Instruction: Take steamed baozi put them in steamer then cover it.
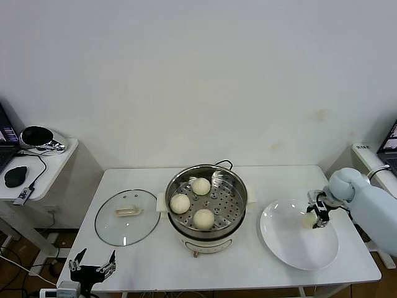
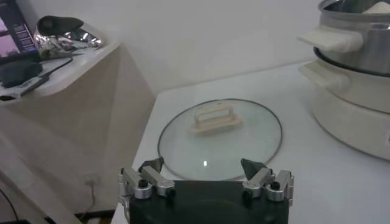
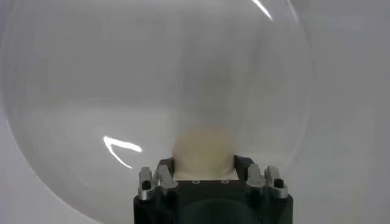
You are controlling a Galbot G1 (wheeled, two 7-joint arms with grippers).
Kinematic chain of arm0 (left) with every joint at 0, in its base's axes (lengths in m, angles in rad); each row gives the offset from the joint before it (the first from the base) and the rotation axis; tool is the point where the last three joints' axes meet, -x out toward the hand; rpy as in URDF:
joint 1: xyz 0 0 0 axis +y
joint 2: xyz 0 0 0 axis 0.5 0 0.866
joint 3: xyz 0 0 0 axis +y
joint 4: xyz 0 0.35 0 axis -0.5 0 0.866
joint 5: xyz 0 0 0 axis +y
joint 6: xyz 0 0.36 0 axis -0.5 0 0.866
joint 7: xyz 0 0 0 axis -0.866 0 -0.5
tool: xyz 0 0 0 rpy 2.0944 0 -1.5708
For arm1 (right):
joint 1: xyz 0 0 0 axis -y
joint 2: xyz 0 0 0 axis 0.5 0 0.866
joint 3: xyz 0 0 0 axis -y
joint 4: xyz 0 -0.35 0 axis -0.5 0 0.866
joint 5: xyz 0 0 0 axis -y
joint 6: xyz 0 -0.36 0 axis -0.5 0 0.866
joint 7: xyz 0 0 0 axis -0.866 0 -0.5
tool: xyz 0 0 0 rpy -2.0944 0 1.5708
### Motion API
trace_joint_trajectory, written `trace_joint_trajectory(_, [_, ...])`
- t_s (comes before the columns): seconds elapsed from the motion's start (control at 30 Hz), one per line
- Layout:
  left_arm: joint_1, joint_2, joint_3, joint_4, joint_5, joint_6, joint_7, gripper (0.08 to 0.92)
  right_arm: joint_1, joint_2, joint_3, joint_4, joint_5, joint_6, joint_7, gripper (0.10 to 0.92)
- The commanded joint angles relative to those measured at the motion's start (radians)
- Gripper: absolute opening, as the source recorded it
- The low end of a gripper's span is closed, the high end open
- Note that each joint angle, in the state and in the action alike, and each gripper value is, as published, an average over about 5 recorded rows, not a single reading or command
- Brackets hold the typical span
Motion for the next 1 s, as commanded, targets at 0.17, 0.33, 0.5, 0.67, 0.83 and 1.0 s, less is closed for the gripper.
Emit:
trace_joint_trajectory(0.17, [-0.013, -0.002, 0.001, -0.005, 0.021, -0.008, -0.006, 0.823, 0.354, -0.070, -0.271, 0.248, 0.319, -0.142, -0.058, 0.594])
trace_joint_trajectory(0.33, [-0.012, 0.004, 0.001, -0.013, 0.020, -0.011, -0.008, 0.823, 0.570, -0.001, -0.431, 0.284, 0.446, -0.202, -0.098, 0.595])
trace_joint_trajectory(0.5, [-0.020, 0.005, 0.000, -0.022, 0.023, -0.015, -0.013, 0.823, 0.786, 0.102, -0.625, 0.275, 0.568, -0.244, -0.112, 0.598])
trace_joint_trajectory(0.67, [-0.028, 0.007, 0.000, -0.028, 0.025, -0.025, -0.018, 0.823, 0.921, 0.199, -0.795, 0.244, 0.706, -0.286, -0.117, 0.601])
trace_joint_trajectory(0.83, [-0.034, 0.005, 0.002, -0.034, 0.026, -0.032, -0.024, 0.823, 0.965, 0.277, -0.873, 0.245, 0.794, -0.334, -0.109, 0.601])
trace_joint_trajectory(1.0, [-0.034, 0.008, 0.003, -0.037, 0.025, -0.036, -0.029, 0.823, 0.945, 0.354, -0.895, 0.228, 0.802, -0.364, -0.098, 0.601])
